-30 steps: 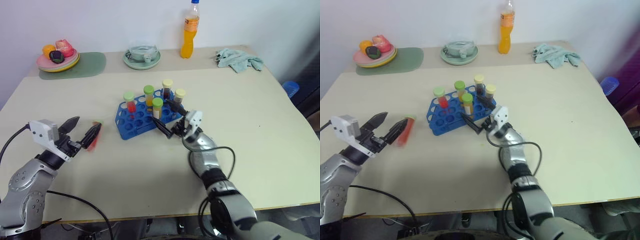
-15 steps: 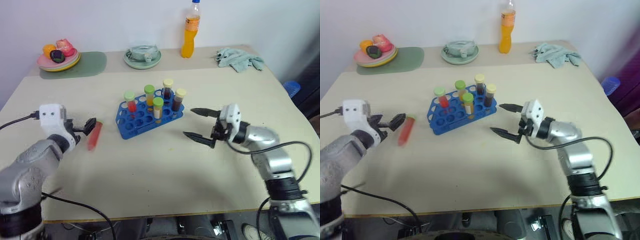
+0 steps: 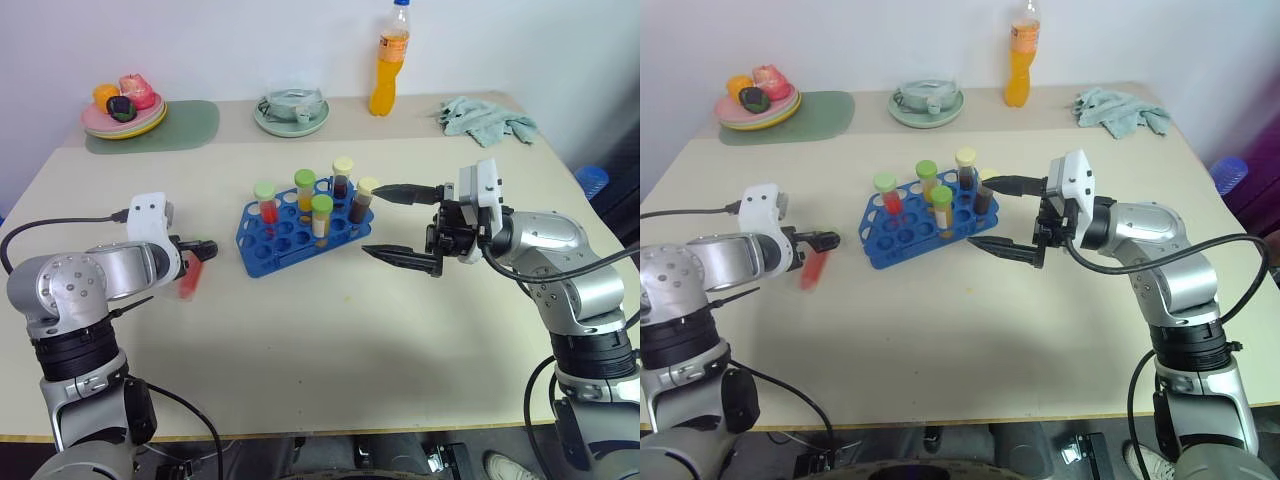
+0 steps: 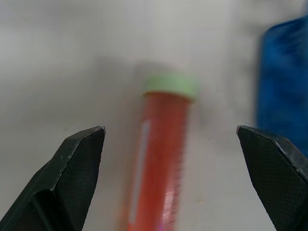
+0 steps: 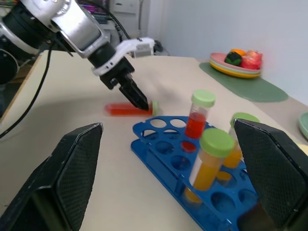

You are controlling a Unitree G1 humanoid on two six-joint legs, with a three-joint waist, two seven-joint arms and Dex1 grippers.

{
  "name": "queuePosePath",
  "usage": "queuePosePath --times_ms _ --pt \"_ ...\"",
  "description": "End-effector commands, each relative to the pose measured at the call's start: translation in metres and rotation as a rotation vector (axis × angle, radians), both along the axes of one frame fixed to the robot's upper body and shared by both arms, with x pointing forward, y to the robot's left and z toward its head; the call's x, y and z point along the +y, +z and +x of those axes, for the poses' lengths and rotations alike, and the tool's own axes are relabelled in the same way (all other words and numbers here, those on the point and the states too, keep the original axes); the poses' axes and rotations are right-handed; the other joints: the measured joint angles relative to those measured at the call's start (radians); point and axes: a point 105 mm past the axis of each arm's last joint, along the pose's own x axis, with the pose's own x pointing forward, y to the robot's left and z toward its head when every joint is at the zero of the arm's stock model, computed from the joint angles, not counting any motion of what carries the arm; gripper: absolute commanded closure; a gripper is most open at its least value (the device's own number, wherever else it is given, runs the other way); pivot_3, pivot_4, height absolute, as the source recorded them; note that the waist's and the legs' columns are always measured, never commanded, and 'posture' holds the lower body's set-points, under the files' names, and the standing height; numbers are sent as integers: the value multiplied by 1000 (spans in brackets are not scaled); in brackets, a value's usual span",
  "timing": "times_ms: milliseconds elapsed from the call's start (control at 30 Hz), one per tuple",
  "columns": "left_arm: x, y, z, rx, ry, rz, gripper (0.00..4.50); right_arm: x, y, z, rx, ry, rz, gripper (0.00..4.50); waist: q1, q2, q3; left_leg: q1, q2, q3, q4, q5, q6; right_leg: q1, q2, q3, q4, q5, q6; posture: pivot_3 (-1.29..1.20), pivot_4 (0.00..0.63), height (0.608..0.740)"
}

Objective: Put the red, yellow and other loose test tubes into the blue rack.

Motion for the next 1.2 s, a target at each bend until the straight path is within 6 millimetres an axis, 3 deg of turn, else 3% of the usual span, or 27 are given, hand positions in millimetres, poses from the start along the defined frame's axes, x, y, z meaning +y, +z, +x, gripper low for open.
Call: queuePosePath --times_ms 33,333,467,567,600,767,867,900,933,1000,1033,1100,1200 --pt "-3 4 5 9 13 5 0 2 14 -8 -60 35 29 58 0 0 0 0 0 0 0 0 0 0 0 0 0 0 0 0 150 740" --pt "-8 -9 22 124 145 -10 0 4 13 -7 -61 35 33 58 -3 -1 0 0 0 0 0 0 0 0 0 0 0 0 0 0 150 740" --pt "-1 -9 21 155 167 4 1785 4 13 -8 -62 37 32 0 -4 -1 0 0 0 0 0 0 0 -1 0 0 1 0 0 0 150 740" --pt "5 -7 19 161 170 18 3379 5 12 -7 -62 37 31 0 -3 -1 0 0 0 0 0 0 0 -1 0 0 1 0 0 0 150 740" --pt "5 -6 18 158 158 17 3694 5 12 -7 -61 37 32 0 -3 -1 0 0 0 0 0 0 0 -1 0 0 1 0 0 0 150 740" --pt "2 6 4 92 12 2 3728 7 11 -5 -59 33 35 0 -6 -1 0 0 0 0 0 0 0 -1 0 0 2 0 0 0 150 740" --pt "0 35 -8 -78 -80 29 3728 5 9 -4 -62 20 36 0 -8 -1 0 -1 0 0 0 0 -1 -2 0 1 2 0 0 0 150 740" --pt "-3 46 -9 -167 -101 -10 3728 5 8 -3 -62 17 37 0 -7 -1 0 -1 0 0 0 0 -1 -2 0 1 2 0 0 0 150 740" --pt "-20 72 -13 -364 -217 -137 3728 5 7 -3 -62 11 39 0 -4 -1 0 -1 0 0 0 0 -1 -2 0 1 1 0 0 0 150 740" --pt "-51 117 -38 -707 -505 -295 3728 5 6 -3 -58 4 45 0 -2 -1 0 -1 0 1 0 0 -1 -1 -1 1 0 0 -1 0 150 740" --pt "-55 124 -48 -799 -575 -251 3728 5 6 -3 -54 -3 52 0 -2 -1 0 -1 0 1 0 1 -2 -1 -1 1 -1 -2 -5 0 150 740" --pt "-60 120 -53 -841 -641 -243 3728 4 4 -3 -47 -22 60 0 -2 0 -1 -1 0 2 0 0 -2 0 -2 1 -3 -2 -5 0 150 740" --pt "-71 116 -44 -928 -695 -272 3728 -1 -3 -4 -30 -65 61 0 2 1 -1 0 0 2 -1 0 0 1 -2 1 -4 -3 -6 0 150 740"
